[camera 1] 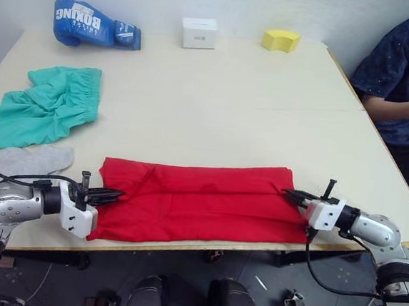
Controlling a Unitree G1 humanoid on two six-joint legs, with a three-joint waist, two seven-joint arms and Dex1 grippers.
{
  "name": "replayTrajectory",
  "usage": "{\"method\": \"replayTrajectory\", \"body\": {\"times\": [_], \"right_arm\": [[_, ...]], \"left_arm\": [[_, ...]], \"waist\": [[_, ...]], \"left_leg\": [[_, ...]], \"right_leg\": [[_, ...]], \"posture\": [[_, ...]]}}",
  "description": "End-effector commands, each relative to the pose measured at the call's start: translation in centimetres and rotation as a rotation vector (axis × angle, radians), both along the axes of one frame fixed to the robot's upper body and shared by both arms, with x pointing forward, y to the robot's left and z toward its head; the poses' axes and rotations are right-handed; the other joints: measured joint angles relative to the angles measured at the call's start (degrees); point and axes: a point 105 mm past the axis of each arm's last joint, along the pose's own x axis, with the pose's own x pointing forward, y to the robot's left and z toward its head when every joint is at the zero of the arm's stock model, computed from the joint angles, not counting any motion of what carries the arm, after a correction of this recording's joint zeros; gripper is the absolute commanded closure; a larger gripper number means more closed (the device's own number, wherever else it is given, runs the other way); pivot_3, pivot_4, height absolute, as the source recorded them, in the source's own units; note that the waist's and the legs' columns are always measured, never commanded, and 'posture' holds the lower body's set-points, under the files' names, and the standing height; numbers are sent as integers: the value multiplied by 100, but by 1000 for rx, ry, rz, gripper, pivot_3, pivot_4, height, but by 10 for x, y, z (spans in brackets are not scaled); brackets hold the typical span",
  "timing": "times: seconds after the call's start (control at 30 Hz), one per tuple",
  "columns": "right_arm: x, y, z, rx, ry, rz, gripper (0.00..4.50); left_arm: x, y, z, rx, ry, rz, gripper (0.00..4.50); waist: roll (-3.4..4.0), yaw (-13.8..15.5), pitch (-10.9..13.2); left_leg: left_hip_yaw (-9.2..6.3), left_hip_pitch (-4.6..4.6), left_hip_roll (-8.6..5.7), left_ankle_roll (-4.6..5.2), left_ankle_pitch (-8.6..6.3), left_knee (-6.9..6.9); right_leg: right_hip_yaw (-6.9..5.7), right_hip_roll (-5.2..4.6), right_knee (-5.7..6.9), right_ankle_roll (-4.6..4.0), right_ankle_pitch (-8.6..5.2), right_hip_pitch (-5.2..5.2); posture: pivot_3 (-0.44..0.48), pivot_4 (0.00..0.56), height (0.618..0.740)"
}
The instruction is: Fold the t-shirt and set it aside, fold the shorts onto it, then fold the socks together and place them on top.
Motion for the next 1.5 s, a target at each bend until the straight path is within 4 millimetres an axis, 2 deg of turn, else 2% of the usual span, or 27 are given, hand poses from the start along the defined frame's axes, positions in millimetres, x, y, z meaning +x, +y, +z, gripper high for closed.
{"method": "replayTrajectory", "body": {"times": [0.03, 0.07, 0.2, 0.23, 0.3, 0.47, 0.5, 0.53, 0.57, 0.63, 0.7, 0.73, 0.8, 0.9, 1.0, 1.07, 1.17, 1.23, 1.3, 1.37, 1.43, 1.5], "right_arm": [[-6, -10, -8, -8, 47, -25, 4488], [-7, -10, -7, -1, 50, -21, 4488], [-13, -10, -5, 27, 83, -2, 3619], [-14, -11, -4, 35, 105, -4, 3249], [-16, -17, 1, 61, 135, -18, 2630], [-25, -38, 18, 135, 244, -74, 862], [-27, -43, 19, 150, 276, -94, 572], [-31, -48, 20, 177, 330, -115, 200], [-35, -50, 22, 209, 378, -130, 15], [-38, -51, 31, 299, 453, -154, 107], [-35, -45, 49, 422, 492, -159, 568], [-33, -40, 56, 473, 507, -157, 983], [-29, -23, 68, 546, 524, -127, 1692], [-24, 20, 79, 610, 553, -27, 2759], [-14, 68, 77, 638, 552, 32, 3933], [-1, 102, 70, 672, 537, 27, 4445], [15, 128, 58, 683, 509, -18, 4445], [27, 147, 45, 659, 476, -58, 4445], [33, 164, 33, 607, 446, -75, 4445], [28, 179, 19, 535, 435, -59, 4445], [28, 180, 8, 546, 447, -86, 4445], [32, 171, -1, 563, 440, -139, 4445]], "left_arm": [[1, 5, 8, 19, -38, 1, 4500], [1, 7, 9, 16, -27, 14, 4500], [-4, 8, 11, -36, 27, 25, 4500], [-5, 9, 13, -71, 54, 50, 4008], [-9, 13, 16, -144, 141, 106, 3508], [-32, 34, 18, -366, 530, 331, 1833], [-38, 37, 18, -398, 612, 364, 1573], [-44, 42, 19, -436, 681, 403, 1525], [-48, 45, 22, -485, 744, 442, 1525], [-55, 48, 32, -594, 854, 485, 1525], [-52, 47, 48, -708, 870, 485, 1525], [-48, 45, 56, -766, 858, 481, 1931], [-37, 37, 71, -870, 822, 456, 2457], [-14, 12, 79, -954, 761, 408, 3410], [7, -14, 69, -948, 736, 401, 4470], [24, -33, 58, -966, 721, 411, 4500], [37, -49, 44, -975, 717, 449, 4500], [44, -61, 28, -958, 709, 491, 4500], [53, -67, 15, -964, 673, 560, 4500], [61, -66, 12, -1039, 630, 632, 4500], [62, -63, 10, -1089, 616, 675, 4500], [57, -62, 2, -1090, 643, 703, 4500]], "waist": [[-1, 6, -1], [-2, 5, -1], [-1, 7, -1], [-1, 6, -1], [-2, 5, -2], [-1, -14, -4], [-2, -13, -3], [-1, -14, -4], [-1, -10, -3], [-1, 10, -3], [-1, 22, -3], [-1, 23, -3], [1, 39, -4], [4, 53, -7], [0, 58, -11], [0, 54, -11], [-2, 47, -12], [-5, 46, -13], [-6, 47, -14], [-7, 47, -15], [-14, 51, -18], [-17, 50, -21]], "left_leg": [[0, 3, 0, 0, 0, 0], [-1, 6, 0, 2, -1, 0], [0, 7, 2, 2, -2, -4], [0, 7, 2, 2, -2, -4], [0, 9, 5, 2, -2, -3], [-3, 11, 14, -1, -4, -5], [-3, 10, 15, -2, -5, -4], [-4, 9, 15, -1, -5, -3], [-6, 11, 14, 2, -7, -4], [-8, 9, 15, 11, -14, -3], [-11, 10, 14, 22, -23, -4], [-12, 9, 14, 22, -24, -3], [-15, 9, 15, 21, -25, -3], [-20, 9, 14, 19, -26, -6], [-21, -1, 15, 5, -24, -6], [-19, -9, 13, -13, -13, -1], [-9, -21, 10, -16, -11, 9], [-3, -20, 9, -16, -11, 12], [-1, -20, 4, -11, -12, 15], [-1, -21, 4, -10, -12, 16], [-3, -22, 6, -9, -13, 16], [-5, -22, 9, -10, -12, 16]], "right_leg": [[0, 0, -3, 1, 1, 5], [0, 0, -6, 2, 1, 9], [3, 0, -7, 3, 2, 10], [4, 0, -7, 3, 2, 9], [8, 0, -6, 4, 2, 11], [12, 6, -5, 3, 2, 12], [12, 8, -6, 2, 1, 11], [11, 9, -7, 2, 1, 11], [11, 9, -10, 2, 1, 14], [10, 9, -11, 2, 1, 12], [9, 8, -13, 1, 1, 13], [8, 8, -12, 1, 1, 13], [9, 8, -13, -4, 4, 13], [7, 6, -15, -5, 5, 15], [5, 11, -17, -4, 5, 9], [5, 15, -15, -3, 6, 2], [10, 21, -8, 0, 8, -10], [15, 20, -7, 1, 8, -12], [15, 19, -8, 2, 8, -12], [18, 17, -9, 2, 8, -11], [18, 16, -7, 2, 8, -11], [17, 15, -6, 2, 8, -10]], "posture": [[0, 150, 740], [0, 150, 740], [0, 150, 740], [0, 150, 740], [0, 150, 740], [0, 150, 740], [0, 150, 740], [0, 150, 740], [0, 150, 740], [0, 150, 740], [0, 150, 740], [0, 150, 740], [0, 150, 740], [0, 150, 740], [0, 150, 740], [0, 150, 740], [0, 150, 740], [0, 150, 740], [0, 150, 740], [0, 150, 740], [0, 150, 740], [0, 150, 740]]}}
